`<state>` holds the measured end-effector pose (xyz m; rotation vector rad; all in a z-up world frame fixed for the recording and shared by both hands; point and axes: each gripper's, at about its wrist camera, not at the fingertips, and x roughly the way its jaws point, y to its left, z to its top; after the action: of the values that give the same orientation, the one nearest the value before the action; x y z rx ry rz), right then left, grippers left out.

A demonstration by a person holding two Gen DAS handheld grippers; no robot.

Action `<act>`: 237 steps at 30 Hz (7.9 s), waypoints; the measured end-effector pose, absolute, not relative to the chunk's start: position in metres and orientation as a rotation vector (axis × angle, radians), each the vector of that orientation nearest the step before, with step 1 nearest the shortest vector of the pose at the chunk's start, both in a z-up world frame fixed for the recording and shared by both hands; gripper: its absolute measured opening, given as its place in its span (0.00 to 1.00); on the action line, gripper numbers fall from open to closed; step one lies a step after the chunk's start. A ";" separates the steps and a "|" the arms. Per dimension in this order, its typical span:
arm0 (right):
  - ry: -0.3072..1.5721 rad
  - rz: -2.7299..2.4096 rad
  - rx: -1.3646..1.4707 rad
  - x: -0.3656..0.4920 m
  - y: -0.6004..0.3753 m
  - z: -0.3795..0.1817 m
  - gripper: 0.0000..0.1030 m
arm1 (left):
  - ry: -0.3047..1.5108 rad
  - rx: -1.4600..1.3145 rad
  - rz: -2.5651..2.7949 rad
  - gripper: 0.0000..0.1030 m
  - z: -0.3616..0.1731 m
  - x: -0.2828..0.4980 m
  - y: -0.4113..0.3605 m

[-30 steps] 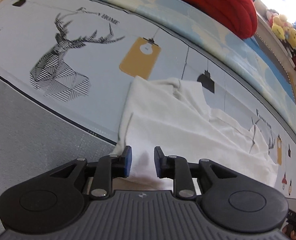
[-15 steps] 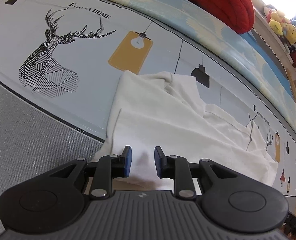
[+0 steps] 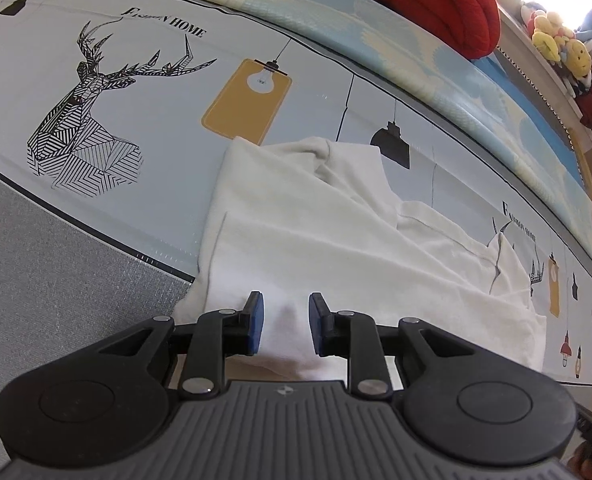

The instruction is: Fold small clothes

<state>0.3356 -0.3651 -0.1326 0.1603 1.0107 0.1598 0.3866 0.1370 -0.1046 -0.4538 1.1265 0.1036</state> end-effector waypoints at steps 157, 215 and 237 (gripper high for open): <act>1.094 -0.055 0.227 0.051 -0.374 -0.157 0.00 | 1.237 -0.158 -0.001 0.08 -0.143 0.086 0.132; 0.731 0.201 0.320 0.026 -0.420 0.008 0.03 | 0.936 -0.158 -0.233 0.04 0.002 0.106 0.141; 1.013 0.111 0.192 0.215 -0.379 -0.093 0.04 | 1.148 -0.033 -0.097 0.10 -0.077 0.247 0.132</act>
<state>0.2149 -0.3787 -0.0929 0.1924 1.0130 0.1114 0.2468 0.1318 -0.0765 -0.0332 1.1480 -0.0969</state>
